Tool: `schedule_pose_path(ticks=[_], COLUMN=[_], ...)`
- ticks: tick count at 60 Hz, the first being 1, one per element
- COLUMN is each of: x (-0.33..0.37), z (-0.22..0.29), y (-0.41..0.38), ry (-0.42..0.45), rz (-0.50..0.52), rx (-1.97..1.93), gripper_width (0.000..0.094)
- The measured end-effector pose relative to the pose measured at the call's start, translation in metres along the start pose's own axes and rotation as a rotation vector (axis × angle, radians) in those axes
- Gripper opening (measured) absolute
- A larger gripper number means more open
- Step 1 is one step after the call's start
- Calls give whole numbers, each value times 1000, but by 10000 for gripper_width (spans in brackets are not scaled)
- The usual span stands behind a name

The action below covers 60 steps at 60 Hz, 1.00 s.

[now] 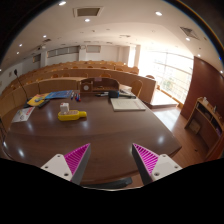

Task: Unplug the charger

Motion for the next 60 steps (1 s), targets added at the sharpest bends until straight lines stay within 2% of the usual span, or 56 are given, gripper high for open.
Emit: schedule_pose_path(ticks=[7, 21, 33, 38, 42, 45, 50, 60], x=[-57, -188, -289, -318, -344, -354, -359, -360], z=[-6, 40, 86, 103, 107, 112, 122, 121], y=[-64, -182, -220, -223, -228, -230, -225, -225], ry=[15, 117, 146, 167, 162, 169, 193, 159], rz=[81, 201, 162, 154, 140, 138, 123, 122], rx=[24, 19, 60, 97, 111, 106, 79, 38], gripper_width=[851, 848, 847, 817, 761, 685, 441, 313])
Point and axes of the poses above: the point between the fingertips, and its own axes, seen from behind it with the camera up: y to the right, z up, x backward, against the way the camera looks, the point moved 1 cm from there along x, backward, against the way the camera looks, and after that the axes turned 10 degrees about z, right-handed, at the moved point
